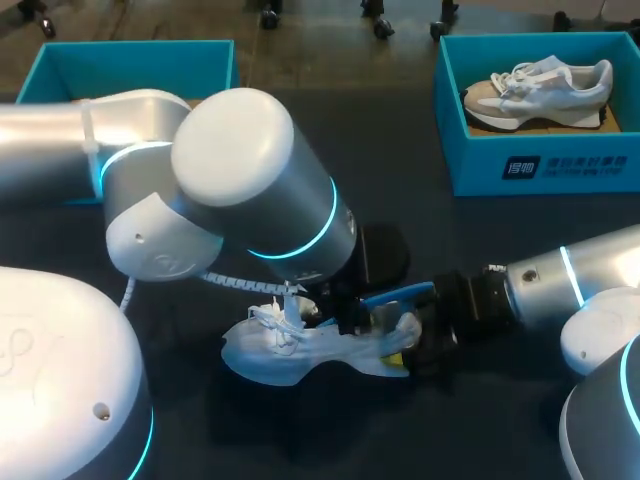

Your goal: Take the shoe out of the shoebox, open the shoe tongue, remove and reinsert the insole, then place the shoe into the shoebox

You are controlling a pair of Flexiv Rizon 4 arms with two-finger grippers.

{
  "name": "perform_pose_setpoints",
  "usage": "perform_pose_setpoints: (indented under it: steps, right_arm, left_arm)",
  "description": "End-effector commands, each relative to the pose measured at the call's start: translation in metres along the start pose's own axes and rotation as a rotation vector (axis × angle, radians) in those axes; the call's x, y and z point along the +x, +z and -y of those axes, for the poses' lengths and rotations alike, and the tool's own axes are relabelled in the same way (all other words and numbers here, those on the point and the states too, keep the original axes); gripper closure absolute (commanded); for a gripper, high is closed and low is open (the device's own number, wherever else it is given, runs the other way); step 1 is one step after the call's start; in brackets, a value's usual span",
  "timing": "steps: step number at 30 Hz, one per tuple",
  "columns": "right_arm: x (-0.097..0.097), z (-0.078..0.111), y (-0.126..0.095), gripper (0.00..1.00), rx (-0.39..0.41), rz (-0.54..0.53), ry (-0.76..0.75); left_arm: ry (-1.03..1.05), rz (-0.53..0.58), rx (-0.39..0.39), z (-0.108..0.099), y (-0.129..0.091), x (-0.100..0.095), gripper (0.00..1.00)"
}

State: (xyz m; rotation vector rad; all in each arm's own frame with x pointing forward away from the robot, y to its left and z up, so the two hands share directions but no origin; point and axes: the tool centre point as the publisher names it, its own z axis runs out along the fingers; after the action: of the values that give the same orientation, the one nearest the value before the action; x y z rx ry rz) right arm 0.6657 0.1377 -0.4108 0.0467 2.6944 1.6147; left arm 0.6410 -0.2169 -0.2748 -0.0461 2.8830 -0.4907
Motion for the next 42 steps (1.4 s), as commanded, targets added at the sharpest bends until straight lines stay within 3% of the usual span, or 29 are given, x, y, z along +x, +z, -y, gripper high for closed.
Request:
perform_pose_setpoints:
  steps: [1, 3, 4, 7, 8, 10, 11, 12, 14, 16, 20, 29, 33, 39, 42]
  right_arm:
    - [0.000, -0.002, 0.001, 1.00, 0.006, 0.001, 0.001]
    - [0.000, -0.002, 0.001, 1.00, 0.006, 0.001, 0.001]
    - [0.000, -0.002, 0.001, 1.00, 0.006, 0.001, 0.001]
    - [0.000, -0.002, 0.001, 1.00, 0.006, 0.001, 0.001]
    - [0.000, -0.002, 0.001, 1.00, 0.006, 0.001, 0.001]
    - [0.000, -0.002, 0.001, 1.00, 0.006, 0.001, 0.001]
    - [0.000, -0.002, 0.001, 1.00, 0.006, 0.001, 0.001]
    - [0.000, -0.002, 0.001, 1.00, 0.006, 0.001, 0.001]
    - [0.000, -0.002, 0.001, 1.00, 0.006, 0.001, 0.001]
    - [0.000, -0.002, 0.001, 1.00, 0.006, 0.001, 0.001]
    - [0.000, -0.002, 0.001, 1.00, 0.006, 0.001, 0.001]
    - [0.000, -0.002, 0.001, 1.00, 0.006, 0.001, 0.001]
    - [0.000, -0.002, 0.001, 1.00, 0.006, 0.001, 0.001]
    - [0.000, -0.002, 0.001, 1.00, 0.006, 0.001, 0.001]
    - [0.000, -0.002, 0.001, 1.00, 0.006, 0.001, 0.001]
  left_arm:
    - [-0.007, 0.026, -0.018, 0.005, 0.003, 0.004, 0.66]
    - [-0.012, 0.034, -0.023, 0.006, 0.006, 0.004, 0.75]
    - [-0.015, 0.028, -0.020, 0.006, 0.007, 0.004, 1.00]
    - [-0.015, 0.031, -0.020, 0.003, 0.006, 0.008, 1.00]
    - [-0.014, 0.036, -0.018, 0.002, 0.006, 0.009, 0.97]
    - [-0.019, 0.056, -0.014, 0.000, 0.006, 0.012, 0.60]
    - [-0.022, 0.067, -0.012, 0.000, 0.006, 0.013, 0.45]
    - [-0.024, 0.081, -0.016, -0.001, 0.007, 0.015, 0.37]
    - [-0.027, 0.085, -0.018, 0.000, 0.009, 0.017, 0.42]
    - [-0.029, 0.081, -0.021, 0.001, 0.013, 0.016, 0.39]
    - [-0.037, 0.094, -0.034, 0.003, 0.017, 0.012, 0.23]
    - [-0.064, 0.095, -0.025, 0.002, 0.025, 0.008, 0.34]
    - [-0.110, 0.101, 0.018, 0.001, 0.031, 0.008, 0.51]
    - [-0.125, 0.100, 0.037, 0.001, 0.039, 0.001, 0.41]
    - [-0.139, 0.095, 0.054, -0.001, 0.042, -0.004, 0.47]
